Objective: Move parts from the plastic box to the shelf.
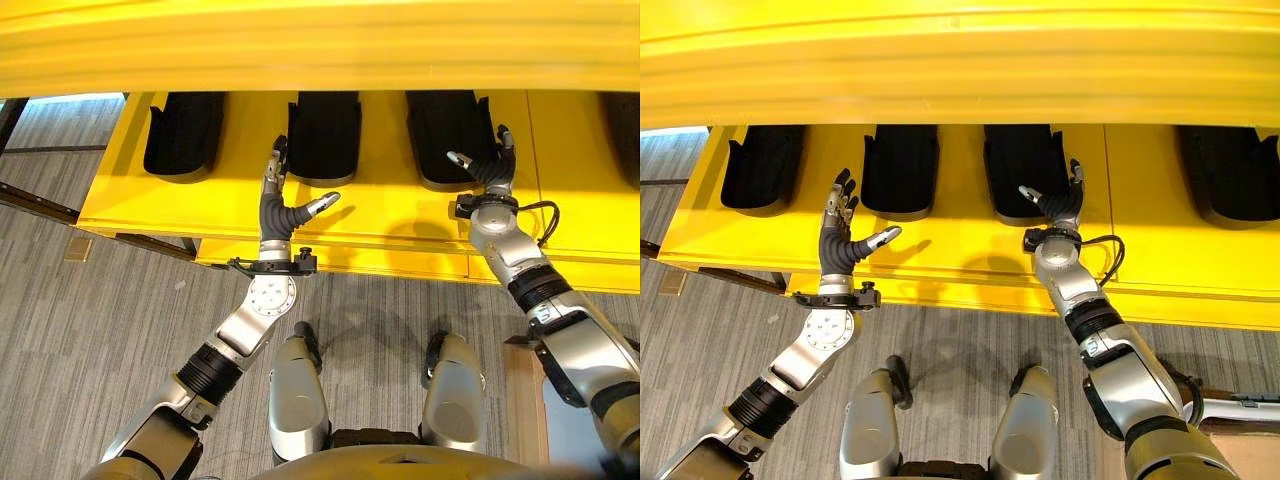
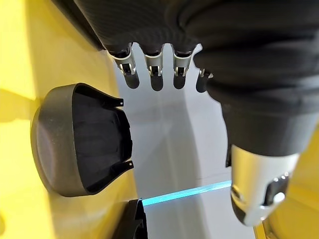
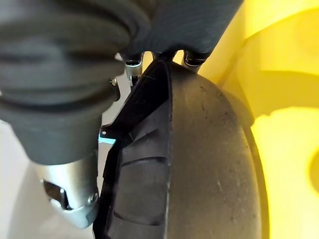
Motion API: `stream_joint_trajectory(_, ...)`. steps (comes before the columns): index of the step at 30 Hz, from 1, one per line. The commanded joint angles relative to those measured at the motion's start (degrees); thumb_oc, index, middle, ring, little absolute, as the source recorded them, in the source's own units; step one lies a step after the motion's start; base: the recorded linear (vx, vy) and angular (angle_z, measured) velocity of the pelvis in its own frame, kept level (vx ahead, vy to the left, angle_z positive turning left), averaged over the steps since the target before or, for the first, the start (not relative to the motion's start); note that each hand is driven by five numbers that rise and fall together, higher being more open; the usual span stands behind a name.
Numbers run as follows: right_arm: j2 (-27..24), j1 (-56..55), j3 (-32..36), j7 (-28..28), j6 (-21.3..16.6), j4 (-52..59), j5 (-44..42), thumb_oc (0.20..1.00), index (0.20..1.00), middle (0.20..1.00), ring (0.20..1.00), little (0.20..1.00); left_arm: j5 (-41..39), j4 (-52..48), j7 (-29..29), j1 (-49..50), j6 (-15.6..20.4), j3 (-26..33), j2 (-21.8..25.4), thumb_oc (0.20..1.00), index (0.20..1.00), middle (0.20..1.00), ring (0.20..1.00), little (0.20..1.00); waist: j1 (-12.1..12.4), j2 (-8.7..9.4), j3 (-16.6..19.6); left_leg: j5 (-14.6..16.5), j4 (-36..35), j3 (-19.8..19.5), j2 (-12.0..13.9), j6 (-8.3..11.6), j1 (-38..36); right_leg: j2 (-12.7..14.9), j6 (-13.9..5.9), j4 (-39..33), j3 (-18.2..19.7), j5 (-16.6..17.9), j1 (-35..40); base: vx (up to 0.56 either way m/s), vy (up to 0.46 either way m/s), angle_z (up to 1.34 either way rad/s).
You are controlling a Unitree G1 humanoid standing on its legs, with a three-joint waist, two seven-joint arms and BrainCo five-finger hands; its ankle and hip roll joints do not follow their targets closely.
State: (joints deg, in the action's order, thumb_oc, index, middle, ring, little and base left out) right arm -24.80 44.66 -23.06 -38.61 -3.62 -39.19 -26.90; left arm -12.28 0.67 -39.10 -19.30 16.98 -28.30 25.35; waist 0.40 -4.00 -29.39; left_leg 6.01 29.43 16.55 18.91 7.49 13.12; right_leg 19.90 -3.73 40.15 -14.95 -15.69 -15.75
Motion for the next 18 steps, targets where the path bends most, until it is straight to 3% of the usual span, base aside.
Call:
stream_joint_trajectory(1,5.13,-2.81,1.01,0.61,0.83,-2.46,-6.40,1.000,1.000,1.000,1.000,1.000,2.38,-6.78,-1.69,-0.95,1.78,-0.29,0.39,1.000,1.000,1.000,1.000,1.000,1.17,0.29,-0.38,2.32,0.68,2.38,-2.39,-4.91,-1.26,-2.81,3.76,7.73,-2.80,-4.85,3.68,0.00,0.000,0.00)
stream_joint_trajectory(3,5.54,-3.20,1.52,3.08,0.44,-2.67,-6.79,1.000,1.000,1.000,1.000,1.000,2.21,-7.00,-1.45,-0.96,1.56,-0.16,0.37,1.000,1.000,1.000,1.000,1.000,1.15,0.32,-0.38,2.45,0.67,2.39,-2.56,-4.95,-1.44,-2.77,3.77,7.62,-2.78,-4.86,3.83,0.00,0.000,0.00)
stream_joint_trajectory(15,7.67,-5.53,0.73,2.75,0.65,-0.99,-8.44,1.000,1.000,1.000,1.000,1.000,2.22,-7.04,-1.52,-0.80,1.39,0.17,0.08,1.000,1.000,1.000,1.000,1.000,0.81,0.42,-0.37,2.61,0.91,2.54,-2.65,-5.11,-1.79,-2.83,3.84,7.86,-2.58,-4.85,3.90,0.00,0.000,0.00)
stream_joint_trajectory(18,7.74,-5.77,0.67,4.88,1.37,-1.31,-8.93,1.000,1.000,1.000,1.000,1.000,1.83,-7.15,-1.10,-0.82,0.98,0.29,0.11,1.000,1.000,1.000,1.000,1.000,0.86,0.53,-0.37,2.57,0.92,2.53,-2.62,-5.11,-1.96,-2.85,3.81,7.74,-2.59,-4.76,4.16,0.01,-0.005,0.00)
